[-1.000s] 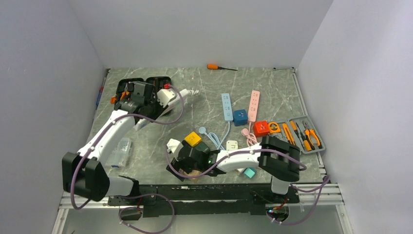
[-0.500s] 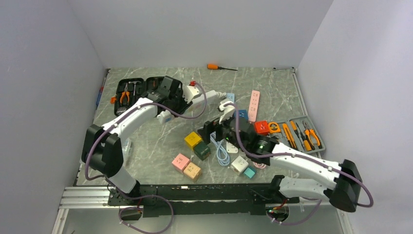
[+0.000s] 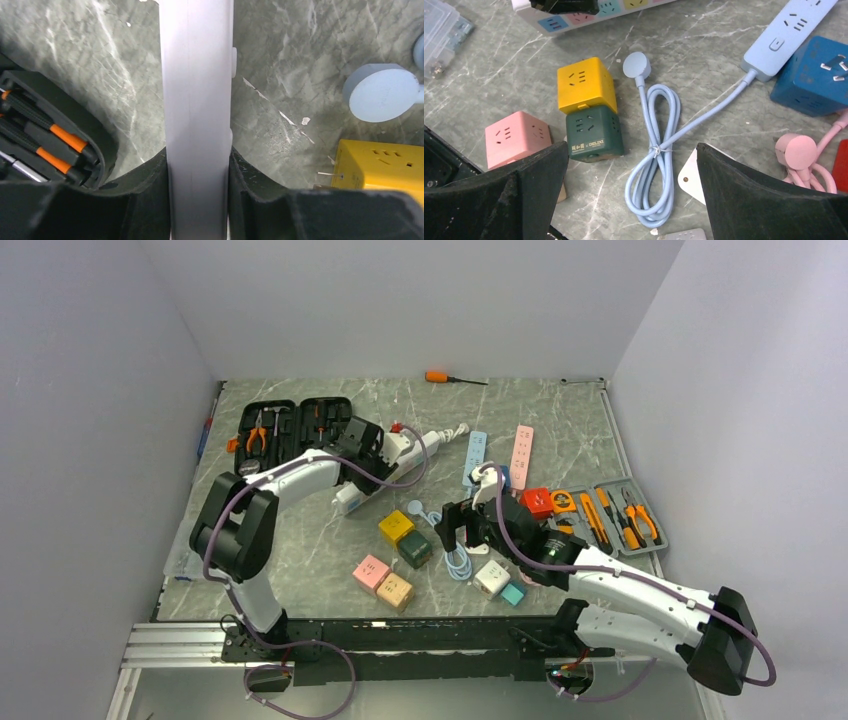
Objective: Pull the plug off the socket
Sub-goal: Place the socket at the center of the board.
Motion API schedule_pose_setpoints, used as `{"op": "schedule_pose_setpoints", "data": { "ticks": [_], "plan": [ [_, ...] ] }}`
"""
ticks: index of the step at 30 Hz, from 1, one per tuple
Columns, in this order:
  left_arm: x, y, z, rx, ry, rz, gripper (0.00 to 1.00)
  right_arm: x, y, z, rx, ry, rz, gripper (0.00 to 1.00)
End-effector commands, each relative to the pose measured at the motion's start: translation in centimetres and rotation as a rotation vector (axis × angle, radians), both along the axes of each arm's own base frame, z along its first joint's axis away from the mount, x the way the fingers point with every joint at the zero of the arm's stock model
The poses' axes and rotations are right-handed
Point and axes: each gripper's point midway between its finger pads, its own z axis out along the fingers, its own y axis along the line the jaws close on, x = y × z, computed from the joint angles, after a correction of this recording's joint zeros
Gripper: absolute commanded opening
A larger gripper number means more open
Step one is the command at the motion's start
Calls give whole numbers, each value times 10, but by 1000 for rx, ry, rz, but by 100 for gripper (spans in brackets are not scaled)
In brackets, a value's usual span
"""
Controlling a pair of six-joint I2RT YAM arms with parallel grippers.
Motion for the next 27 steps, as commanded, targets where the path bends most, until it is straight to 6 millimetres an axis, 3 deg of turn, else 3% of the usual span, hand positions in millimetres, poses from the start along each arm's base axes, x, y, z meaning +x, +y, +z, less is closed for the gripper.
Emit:
{"op": "schedule_pose_setpoints", "data": {
  "ticks": [1, 3, 7, 11, 15, 18, 20, 23, 27],
  "plan": [
    [0, -8, -6, -44, 19, 23, 48, 2, -6, 6, 22, 1, -42, 100],
    [-3, -9, -13, -40, 51, 20, 59, 1, -8, 5, 18, 8, -45, 100],
    [-12, -8, -18, -25, 105, 6, 98, -1, -10, 0, 5, 24, -51, 100],
    [-24, -2, 6, -10, 141, -42, 99, -2, -10, -5, -20, 42, -49, 100],
    [-36, 8, 66, -84, 126, -60, 99, -4, -7, -15, -52, 75, -31, 99],
    [-55, 23, 116, -149, 112, -59, 99, -11, 2, -23, -79, 99, 0, 95],
    [-70, 36, 138, -154, 102, -57, 99, -18, 9, -30, -114, 110, 24, 90],
    [-96, 58, 149, -111, 107, -62, 99, -28, 21, -41, -185, 119, 51, 84],
    [-130, 84, 139, -61, 77, -74, 99, -44, 39, -53, -278, 128, 97, 74]
  ]
}}
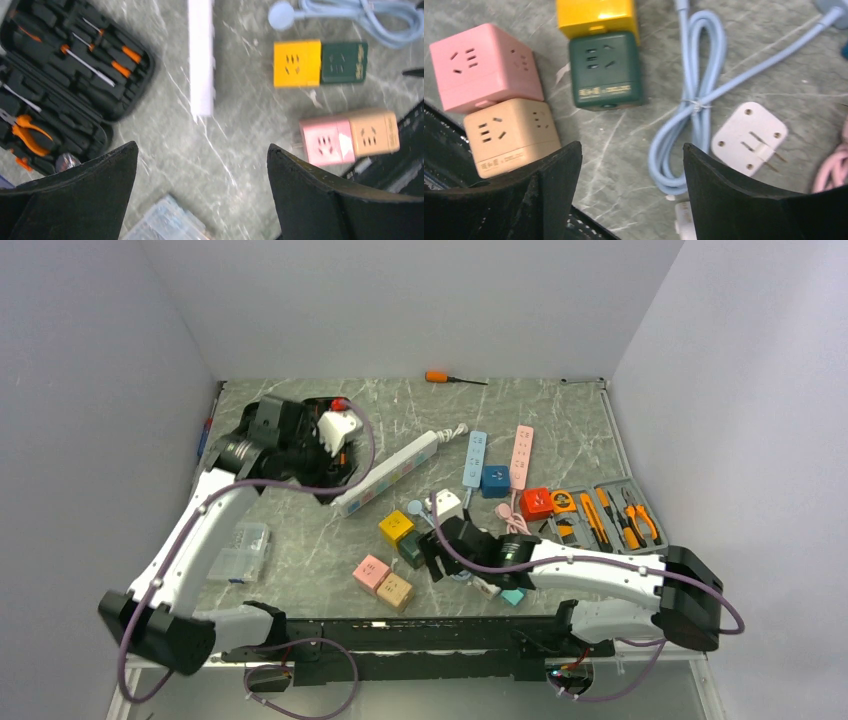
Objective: Pull the plug off the socket
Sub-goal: Place the socket at the center of the board.
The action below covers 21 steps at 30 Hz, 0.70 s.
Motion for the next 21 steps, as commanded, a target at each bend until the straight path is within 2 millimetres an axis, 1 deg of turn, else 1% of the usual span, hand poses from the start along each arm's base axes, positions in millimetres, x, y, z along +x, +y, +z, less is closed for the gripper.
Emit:
{"op": "schedule_pose_setpoints", "data": {
  "ticks": [1, 5, 9, 12, 15, 18, 21],
  "plan": [
    [-61, 27, -42, 93, 136, -63, 99, -8, 22, 8, -42, -25, 24, 72],
    [-85, 39, -50, 105, 154, -70, 99, -22, 34, -4, -74, 3, 78, 64],
    [-96, 47, -46, 119, 127, -73, 100, -32, 37, -25, -135, 24, 99, 58],
    [-97, 51, -40, 118, 87, -54, 99, -40, 44, -41, -175, 36, 124, 55],
    [-95, 56, -37, 128, 67, -28, 99, -45, 54, -53, -201, 39, 146, 52],
    [-91, 59, -38, 134, 60, 4, 99, -48, 65, -58, -217, 36, 166, 50],
    [-87, 63, -42, 154, 62, 33, 99, -56, 79, -57, -212, 34, 204, 48]
  ]
}}
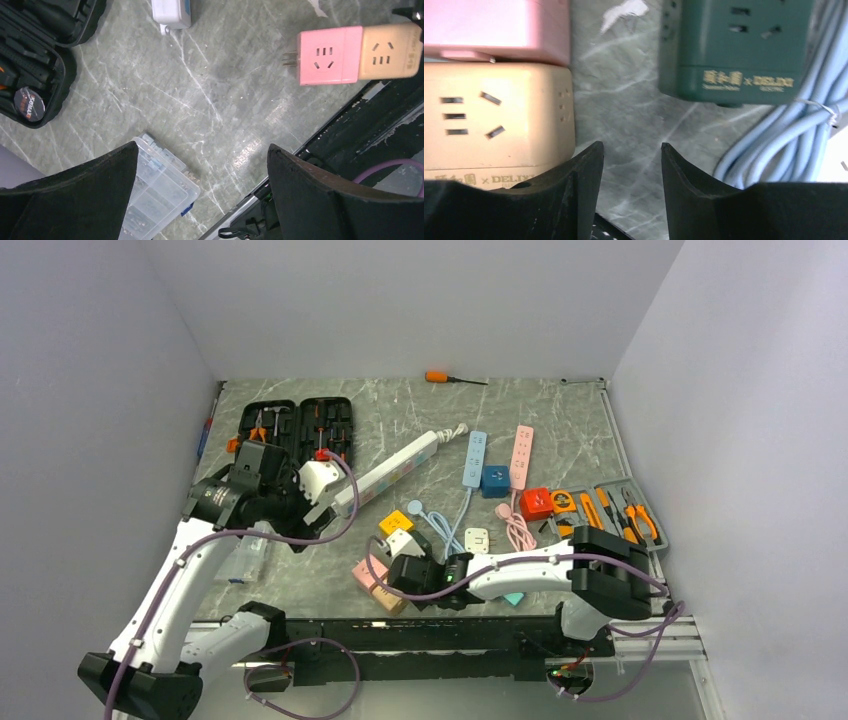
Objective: Pull the plug off the socket
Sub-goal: Pick up the plug from the center of the board.
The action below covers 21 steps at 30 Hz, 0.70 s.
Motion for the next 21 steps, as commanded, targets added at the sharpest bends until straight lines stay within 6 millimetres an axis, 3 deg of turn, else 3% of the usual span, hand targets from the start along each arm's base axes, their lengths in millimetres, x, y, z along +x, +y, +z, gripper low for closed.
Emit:
{"op": "schedule_pose_setpoints", "data": {
  "ticks": [1, 9, 17, 21],
  "plan": [
    [9, 9, -2, 33, -28, 58, 99, -5, 40, 22, 93, -26, 34, 47],
    [15, 26, 1, 83, -108, 107, 99, -31, 84, 36, 166, 25, 163, 44],
    [24, 40, 1, 149, -136, 127, 99, -44, 118, 29, 181, 73, 270, 41],
    [25, 41, 1, 149, -127, 128, 99, -45, 127, 51, 215, 62, 319, 39]
  ]
}}
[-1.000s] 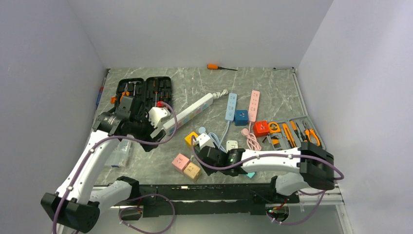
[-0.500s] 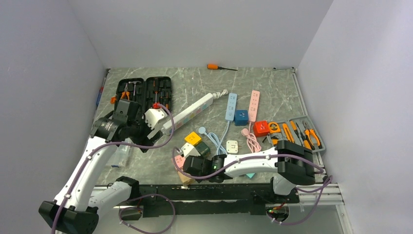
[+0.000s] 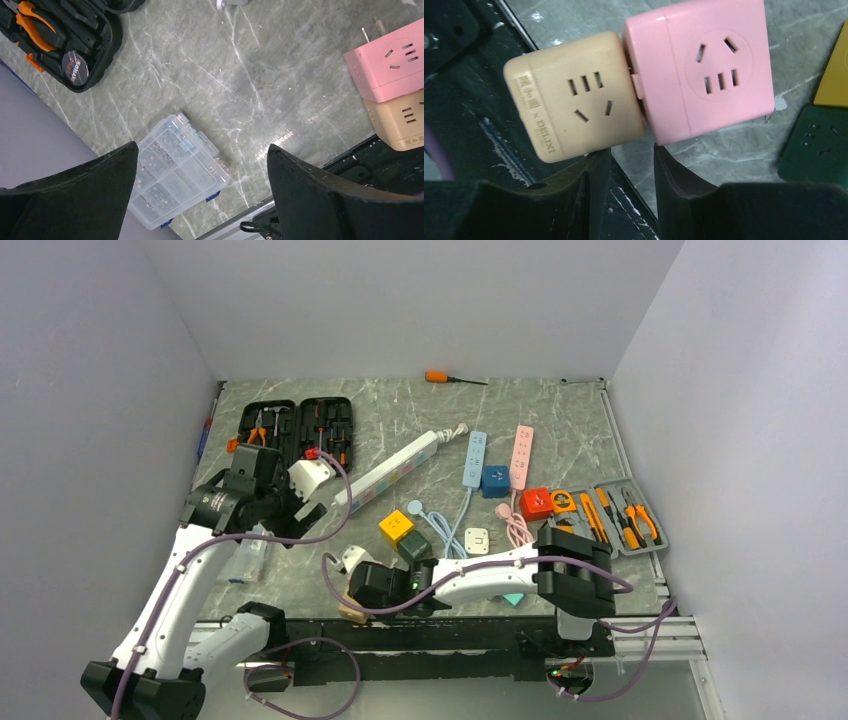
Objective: Pull the plug off the socket
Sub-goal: Pick up the plug from the center of the board.
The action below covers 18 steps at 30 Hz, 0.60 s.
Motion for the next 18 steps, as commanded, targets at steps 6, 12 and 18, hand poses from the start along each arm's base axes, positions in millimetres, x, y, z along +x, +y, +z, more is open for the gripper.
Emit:
{"op": "schedule_pose_setpoints", "data": {
  "ticks": [6, 12, 18],
  "plan": [
    [9, 2, 7, -9, -39, 4, 99, 28, 24, 109, 227, -106, 72, 59],
    [9, 2, 14, -87, -22, 29, 99, 79, 30, 111, 236, -150, 20, 73],
    [5, 6, 13, -100, -12, 43, 99, 105, 60, 85, 218, -138, 8, 73]
  ]
}}
